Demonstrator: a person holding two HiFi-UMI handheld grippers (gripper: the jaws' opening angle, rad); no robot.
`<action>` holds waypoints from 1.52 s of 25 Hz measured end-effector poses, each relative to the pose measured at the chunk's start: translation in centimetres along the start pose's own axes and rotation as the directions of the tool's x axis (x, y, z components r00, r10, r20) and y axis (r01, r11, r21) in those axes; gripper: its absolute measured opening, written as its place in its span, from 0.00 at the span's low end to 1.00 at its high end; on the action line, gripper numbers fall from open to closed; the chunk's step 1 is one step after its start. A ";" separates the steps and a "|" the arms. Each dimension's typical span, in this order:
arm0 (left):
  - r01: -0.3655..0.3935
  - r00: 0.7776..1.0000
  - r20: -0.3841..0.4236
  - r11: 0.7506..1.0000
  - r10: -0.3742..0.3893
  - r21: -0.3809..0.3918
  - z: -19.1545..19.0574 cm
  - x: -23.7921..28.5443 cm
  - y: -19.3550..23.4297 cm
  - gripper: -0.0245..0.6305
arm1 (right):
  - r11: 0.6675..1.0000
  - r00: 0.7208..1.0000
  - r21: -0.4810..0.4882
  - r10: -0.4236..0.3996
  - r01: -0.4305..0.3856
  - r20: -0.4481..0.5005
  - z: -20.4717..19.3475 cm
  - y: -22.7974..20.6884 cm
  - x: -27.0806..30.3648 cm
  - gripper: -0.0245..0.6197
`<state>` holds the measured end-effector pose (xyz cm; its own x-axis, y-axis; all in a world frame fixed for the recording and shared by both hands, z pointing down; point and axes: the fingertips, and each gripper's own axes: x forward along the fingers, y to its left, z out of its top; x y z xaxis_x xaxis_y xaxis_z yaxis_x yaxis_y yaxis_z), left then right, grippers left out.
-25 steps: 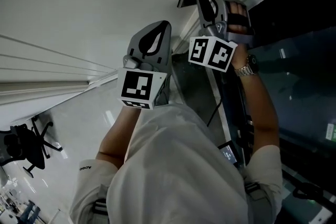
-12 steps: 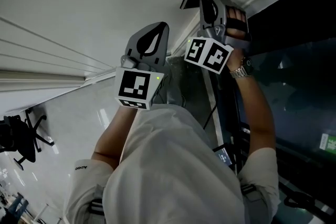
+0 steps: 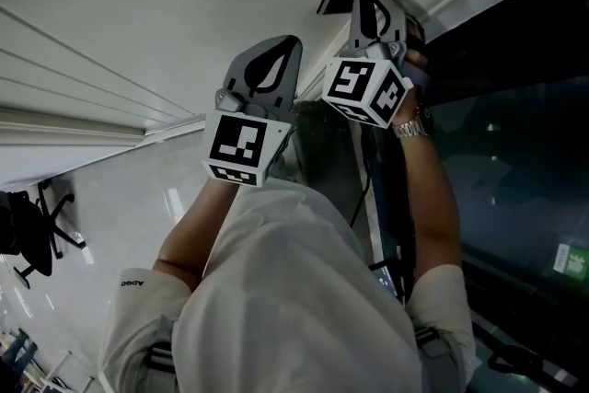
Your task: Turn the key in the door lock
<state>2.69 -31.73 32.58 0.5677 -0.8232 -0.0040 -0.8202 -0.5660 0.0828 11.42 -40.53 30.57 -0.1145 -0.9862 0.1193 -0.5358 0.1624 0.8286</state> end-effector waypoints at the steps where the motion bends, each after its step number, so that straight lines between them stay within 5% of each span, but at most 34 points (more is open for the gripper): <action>1: 0.002 1.000 -0.008 1.000 -0.002 -0.001 -0.2 0.0 -0.2 0.05 | 0.996 1.000 0.090 0.027 -0.028 0.004 -0.1 0.0 -0.1 0.05; 4: 0.001 1.000 -0.015 1.000 0.000 0.009 -0.2 -0.2 -0.2 0.05 | 0.917 0.993 0.382 0.113 -0.117 0.033 -0.1 -0.2 -0.1 0.05; 8: -0.013 1.000 -0.010 1.000 0.013 0.009 -0.2 -0.2 0.1 0.05 | 0.834 0.990 0.534 0.130 -0.140 0.056 -0.2 -0.5 0.1 0.05; 10: -0.019 1.000 -0.008 1.000 0.019 0.009 -0.1 -0.2 0.3 0.05 | 0.745 0.985 0.646 0.151 -0.168 0.082 -0.4 -0.5 0.1 0.05; 12: -0.026 1.000 -0.002 1.000 0.026 0.010 0.2 -0.3 0.4 0.05 | 0.565 0.977 0.799 0.170 -0.207 0.133 -0.6 -0.6 0.1 0.05; 13: -0.028 1.000 0.000 1.000 0.028 0.009 0.3 -0.3 0.4 0.05 | 0.431 0.971 0.874 0.176 -0.226 0.164 -0.7 -0.6 0.2 0.05; 16: -0.028 1.000 0.000 1.000 0.028 0.009 0.4 -0.2 0.5 0.05 | -0.040 0.956 0.969 0.161 -0.243 0.246 -1.3 -0.7 0.2 0.05; 18: -0.031 1.000 0.001 1.000 0.031 0.006 0.4 -0.2 0.5 0.05 | -0.278 0.955 0.933 0.124 -0.227 0.269 -1.5 -0.7 0.2 0.05; 21: -0.038 0.999 0.001 0.999 0.038 0.004 0.4 -0.4 0.4 0.05 | -0.527 0.952 0.824 0.084 -0.208 0.294 -1.5 -0.6 0.2 0.05; 23: -0.041 0.999 -0.003 0.999 0.041 0.005 0.2 -0.6 0.4 0.05 | -0.620 0.944 0.754 0.068 -0.214 0.323 -1.7 -0.5 0.3 0.05; 25: -0.045 0.999 -0.007 0.999 0.045 0.005 0.0 -0.8 0.5 0.05 | -0.619 0.933 0.747 0.065 -0.241 0.354 -1.7 -0.6 0.4 0.05; 30: -0.047 0.999 -0.015 0.999 0.047 0.014 -0.1 -1.0 0.5 0.05 | -0.415 0.914 0.855 0.117 -0.311 0.389 -1.5 -0.5 -0.1 0.06; 32: -0.047 0.999 -0.016 0.999 0.047 0.019 0.0 -1.1 0.6 0.05 | -0.326 0.911 0.889 0.152 -0.321 0.384 -1.5 -0.1 -0.3 0.17; 33: -0.048 0.999 -0.017 0.999 0.048 0.021 0.0 -1.1 0.7 0.05 | -0.243 0.912 0.914 0.174 -0.325 0.370 -1.6 0.2 -0.4 0.22; 34: -0.049 0.999 -0.019 0.999 0.050 0.021 0.0 -1.2 0.8 0.05 | -0.116 0.919 0.938 0.195 -0.326 0.344 -1.7 0.5 -0.6 0.25; 37: -0.052 0.998 -0.024 0.998 0.053 0.022 -0.2 -1.2 0.9 0.05 | 0.402 0.955 0.869 0.188 -0.289 0.231 -1.4 0.3 -1.3 0.28; 38: -0.051 0.998 -0.025 0.998 0.052 0.022 -0.3 -1.1 0.9 0.05 | 0.545 0.965 0.797 0.167 -0.259 0.200 -1.1 0.0 -1.5 0.28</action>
<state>1.31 -31.34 32.95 0.5261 -0.8500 0.0250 -0.8495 -0.5240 0.0606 12.52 -39.12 31.05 -0.3672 -0.9188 0.1447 -0.9293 0.3689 -0.0154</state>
